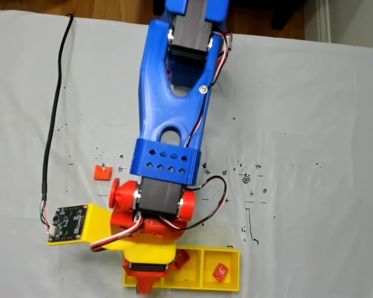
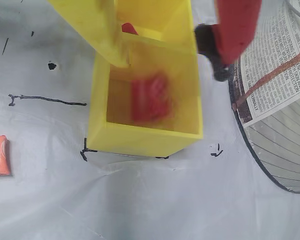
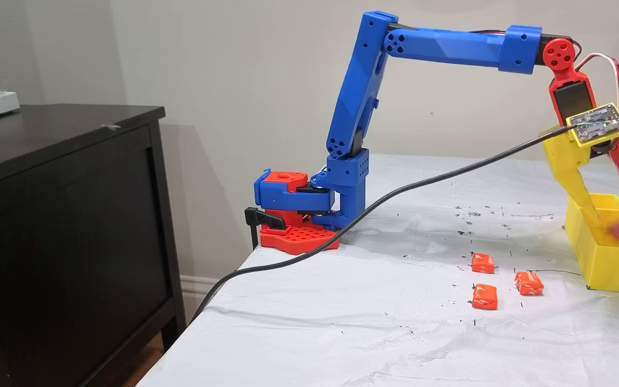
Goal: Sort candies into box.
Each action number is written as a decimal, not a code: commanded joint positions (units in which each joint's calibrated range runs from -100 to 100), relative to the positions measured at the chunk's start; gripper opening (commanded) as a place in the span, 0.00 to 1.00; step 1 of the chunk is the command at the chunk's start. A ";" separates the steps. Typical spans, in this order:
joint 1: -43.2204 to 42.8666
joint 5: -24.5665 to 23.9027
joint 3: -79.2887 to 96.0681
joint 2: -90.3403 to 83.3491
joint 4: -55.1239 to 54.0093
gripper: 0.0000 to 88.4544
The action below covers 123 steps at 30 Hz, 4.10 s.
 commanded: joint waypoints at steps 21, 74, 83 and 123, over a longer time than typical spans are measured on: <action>1.29 0.98 -10.75 -2.68 10.05 0.00; 8.08 11.18 30.49 -18.63 9.56 0.37; 7.90 11.53 32.77 -16.42 7.59 0.35; 5.18 10.16 32.04 -18.71 5.71 0.00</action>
